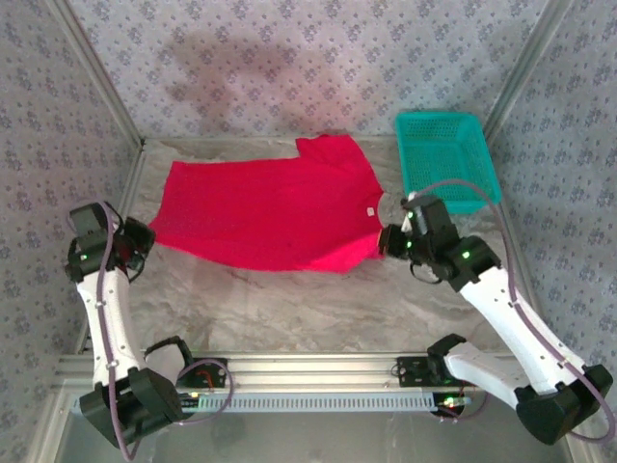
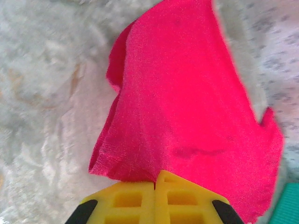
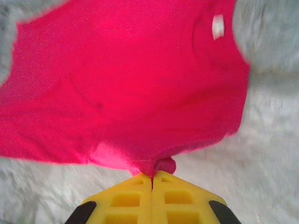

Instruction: Fold the inside-out t-shirt

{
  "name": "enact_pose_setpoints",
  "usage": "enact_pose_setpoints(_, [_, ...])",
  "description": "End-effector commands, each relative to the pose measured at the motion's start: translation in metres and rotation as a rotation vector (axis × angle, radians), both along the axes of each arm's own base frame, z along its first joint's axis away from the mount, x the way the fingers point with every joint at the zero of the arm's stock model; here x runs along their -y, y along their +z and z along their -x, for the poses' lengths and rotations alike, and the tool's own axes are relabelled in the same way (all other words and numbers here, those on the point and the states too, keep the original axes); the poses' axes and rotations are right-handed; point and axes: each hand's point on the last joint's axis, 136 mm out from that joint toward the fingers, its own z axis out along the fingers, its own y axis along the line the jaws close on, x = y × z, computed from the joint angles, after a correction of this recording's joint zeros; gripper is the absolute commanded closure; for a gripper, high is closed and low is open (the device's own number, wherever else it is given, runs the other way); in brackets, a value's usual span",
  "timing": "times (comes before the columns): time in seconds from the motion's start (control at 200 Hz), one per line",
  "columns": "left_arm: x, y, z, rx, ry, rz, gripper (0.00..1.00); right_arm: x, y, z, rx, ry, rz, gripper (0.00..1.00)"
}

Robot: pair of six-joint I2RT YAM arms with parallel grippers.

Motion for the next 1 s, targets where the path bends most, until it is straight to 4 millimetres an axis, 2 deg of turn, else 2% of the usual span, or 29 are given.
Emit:
enact_pose_setpoints(0.0, [0.007, 0.064, -0.013, 0.154, -0.025, 0.014, 1.00, 0.000, 0.082, -0.028, 0.210, 0.016, -0.049, 1.00])
enact_pose_setpoints(0.125, [0.012, 0.140, -0.019, 0.315, -0.048, -0.008, 1.00, 0.004, 0.162, -0.035, 0.376, 0.027, -0.069, 1.00])
enact_pose_setpoints(0.265, [0.021, 0.224, -0.008, 0.506, -0.076, -0.066, 1.00, 0.015, 0.238, -0.022, 0.554, 0.030, -0.080, 1.00])
enact_pose_setpoints(0.39, [0.035, 0.287, 0.008, 0.666, -0.115, -0.100, 1.00, 0.024, 0.289, 0.000, 0.678, 0.033, -0.103, 1.00])
enact_pose_setpoints(0.485, [0.044, 0.322, 0.023, 0.753, -0.129, -0.119, 1.00, 0.030, 0.320, 0.016, 0.763, 0.035, -0.117, 1.00])
enact_pose_setpoints(0.565, [0.048, 0.343, 0.032, 0.809, -0.135, -0.135, 1.00, 0.037, 0.339, 0.024, 0.817, 0.021, -0.101, 1.00])
enact_pose_setpoints(0.64, [0.048, 0.353, 0.034, 0.833, -0.134, -0.149, 1.00, 0.045, 0.351, 0.022, 0.850, -0.003, -0.051, 1.00])
enact_pose_setpoints(0.72, [0.045, 0.353, 0.026, 0.829, -0.135, -0.152, 1.00, 0.050, 0.357, 0.010, 0.859, -0.036, -0.007, 1.00])
enact_pose_setpoints(0.82, [0.035, 0.336, 0.000, 0.786, -0.133, -0.128, 1.00, 0.059, 0.359, -0.017, 0.862, -0.090, 0.035, 1.00])
enact_pose_setpoints(0.9, [0.024, 0.311, -0.032, 0.741, -0.132, -0.100, 1.00, 0.068, 0.344, -0.059, 0.808, -0.140, 0.054, 1.00])
enact_pose_setpoints(0.999, [0.019, 0.263, -0.084, 0.636, -0.165, -0.087, 1.00, 0.072, 0.304, -0.131, 0.678, -0.151, -0.006, 1.00])
